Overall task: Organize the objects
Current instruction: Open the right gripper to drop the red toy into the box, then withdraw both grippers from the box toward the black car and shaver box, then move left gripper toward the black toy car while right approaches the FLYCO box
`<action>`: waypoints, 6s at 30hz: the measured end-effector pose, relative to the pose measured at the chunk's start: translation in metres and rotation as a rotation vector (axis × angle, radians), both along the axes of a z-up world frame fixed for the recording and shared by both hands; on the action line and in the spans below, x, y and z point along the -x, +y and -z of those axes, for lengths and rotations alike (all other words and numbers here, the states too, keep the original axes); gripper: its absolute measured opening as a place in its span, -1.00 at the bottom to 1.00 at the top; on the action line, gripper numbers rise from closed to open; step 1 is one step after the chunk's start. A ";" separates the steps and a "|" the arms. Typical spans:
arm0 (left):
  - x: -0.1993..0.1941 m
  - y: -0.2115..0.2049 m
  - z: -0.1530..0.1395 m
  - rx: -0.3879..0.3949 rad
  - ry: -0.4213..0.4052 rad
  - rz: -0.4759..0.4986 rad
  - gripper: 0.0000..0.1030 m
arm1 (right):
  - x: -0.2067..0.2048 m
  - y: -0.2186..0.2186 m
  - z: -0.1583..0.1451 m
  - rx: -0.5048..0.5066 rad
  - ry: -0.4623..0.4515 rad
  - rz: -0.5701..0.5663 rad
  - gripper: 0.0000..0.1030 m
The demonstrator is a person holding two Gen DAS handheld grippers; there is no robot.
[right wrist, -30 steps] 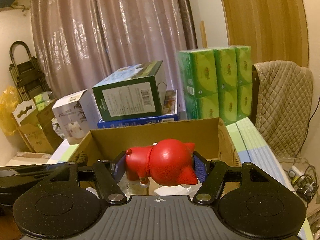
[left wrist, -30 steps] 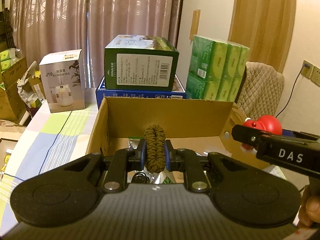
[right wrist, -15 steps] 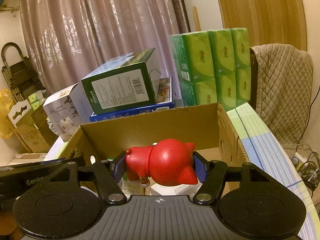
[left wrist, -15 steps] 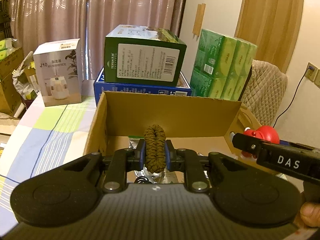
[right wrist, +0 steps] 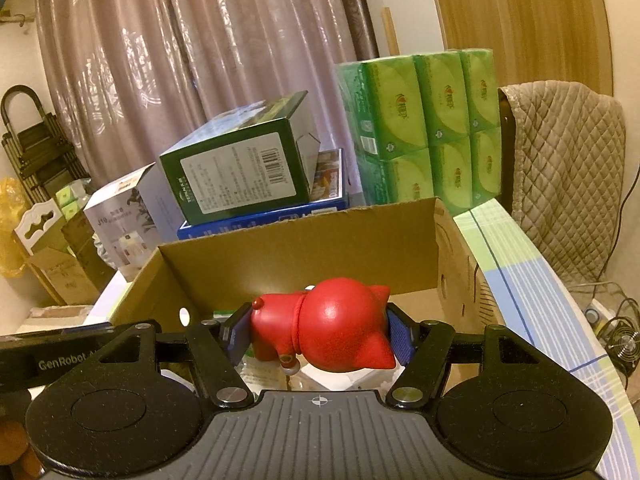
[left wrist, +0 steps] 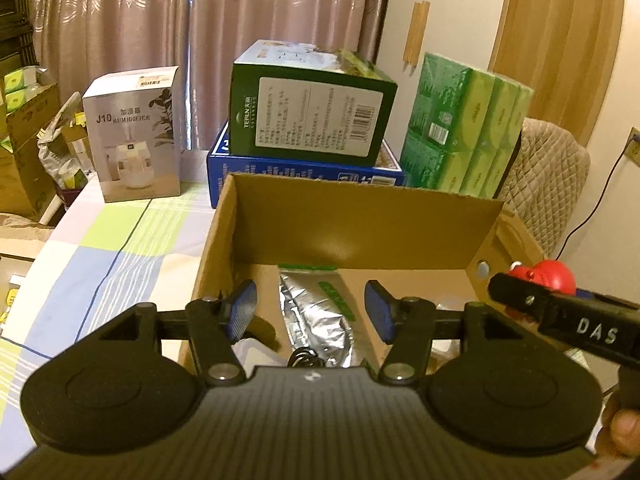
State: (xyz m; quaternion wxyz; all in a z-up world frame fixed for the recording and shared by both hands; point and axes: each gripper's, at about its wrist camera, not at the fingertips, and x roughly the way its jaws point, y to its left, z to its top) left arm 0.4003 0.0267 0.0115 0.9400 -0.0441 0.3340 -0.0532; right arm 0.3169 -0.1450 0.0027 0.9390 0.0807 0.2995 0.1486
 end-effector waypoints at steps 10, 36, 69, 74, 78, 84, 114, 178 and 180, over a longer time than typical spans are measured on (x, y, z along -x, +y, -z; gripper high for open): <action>0.002 -0.002 0.005 -0.029 0.019 0.018 0.06 | -0.001 0.004 0.002 -0.001 0.005 -0.004 0.25; 0.004 0.005 0.004 -0.031 0.024 0.016 0.06 | -0.003 -0.003 0.003 -0.092 -0.012 0.035 0.59; 0.013 0.004 -0.005 -0.061 0.000 0.039 0.12 | 0.015 -0.004 -0.007 -0.080 -0.080 -0.004 0.59; 0.028 0.009 -0.016 -0.074 -0.023 0.039 0.17 | 0.033 -0.004 -0.016 -0.085 -0.136 -0.023 0.59; 0.044 0.015 -0.025 -0.089 -0.038 0.037 0.17 | 0.050 -0.005 -0.019 -0.084 -0.149 -0.043 0.59; 0.073 0.034 -0.030 -0.092 -0.046 0.007 0.20 | 0.080 -0.007 -0.013 -0.059 -0.123 -0.082 0.59; 0.109 0.093 0.063 0.024 0.219 0.043 -0.29 | 0.089 0.026 0.071 0.080 0.215 -0.230 0.56; 0.088 0.018 0.091 -0.073 0.201 0.401 -0.28 | 0.100 -0.037 0.084 0.033 0.379 -0.070 0.56; 0.085 0.022 0.089 -0.065 0.200 0.393 -0.25 | 0.099 -0.036 0.083 0.041 0.380 -0.053 0.56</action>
